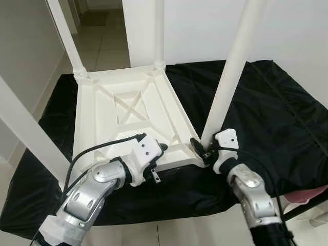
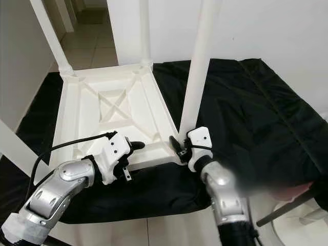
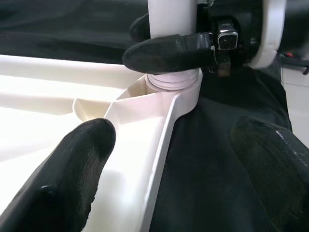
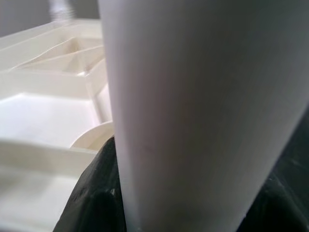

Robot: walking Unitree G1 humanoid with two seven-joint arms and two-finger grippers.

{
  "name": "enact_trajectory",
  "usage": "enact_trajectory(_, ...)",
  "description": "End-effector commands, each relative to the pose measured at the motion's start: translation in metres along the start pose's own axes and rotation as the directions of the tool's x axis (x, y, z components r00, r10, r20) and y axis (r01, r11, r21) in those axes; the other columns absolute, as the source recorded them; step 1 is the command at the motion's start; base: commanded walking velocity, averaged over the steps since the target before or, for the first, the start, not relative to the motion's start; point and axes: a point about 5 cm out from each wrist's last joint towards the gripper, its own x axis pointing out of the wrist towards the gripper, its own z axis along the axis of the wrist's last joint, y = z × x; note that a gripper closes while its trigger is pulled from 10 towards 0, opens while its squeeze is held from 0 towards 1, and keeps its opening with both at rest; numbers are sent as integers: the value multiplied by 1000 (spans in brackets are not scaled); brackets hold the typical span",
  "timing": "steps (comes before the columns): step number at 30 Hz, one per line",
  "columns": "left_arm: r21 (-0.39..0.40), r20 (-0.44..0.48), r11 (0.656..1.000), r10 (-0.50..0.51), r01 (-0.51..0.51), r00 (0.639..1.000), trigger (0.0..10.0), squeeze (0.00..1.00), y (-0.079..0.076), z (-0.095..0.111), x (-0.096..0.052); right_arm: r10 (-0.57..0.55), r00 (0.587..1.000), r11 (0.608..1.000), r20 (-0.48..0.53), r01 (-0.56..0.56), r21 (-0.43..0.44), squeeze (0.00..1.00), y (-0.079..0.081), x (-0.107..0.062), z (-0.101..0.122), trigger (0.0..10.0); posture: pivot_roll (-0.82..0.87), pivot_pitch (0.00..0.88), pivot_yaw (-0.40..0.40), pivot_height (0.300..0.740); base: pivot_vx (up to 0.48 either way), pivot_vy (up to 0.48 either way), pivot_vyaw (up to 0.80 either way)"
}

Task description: Building children table

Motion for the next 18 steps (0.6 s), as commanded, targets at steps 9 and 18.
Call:
enact_trajectory(9,-7,4,1000,-31,31,1000,10000,0,-1,0,-1,-200,979,970,-32,203,134,0,28,-1,-7,10000,-68,70,28,740,0,0,0)
enact_trajectory(18,11,-1,1000,-2,2,1000,10000,0,-5,-3,-3,-194,979,977,56,188,103,1000,16,-3,9,10000,-61,80,17,740,0,0,0)
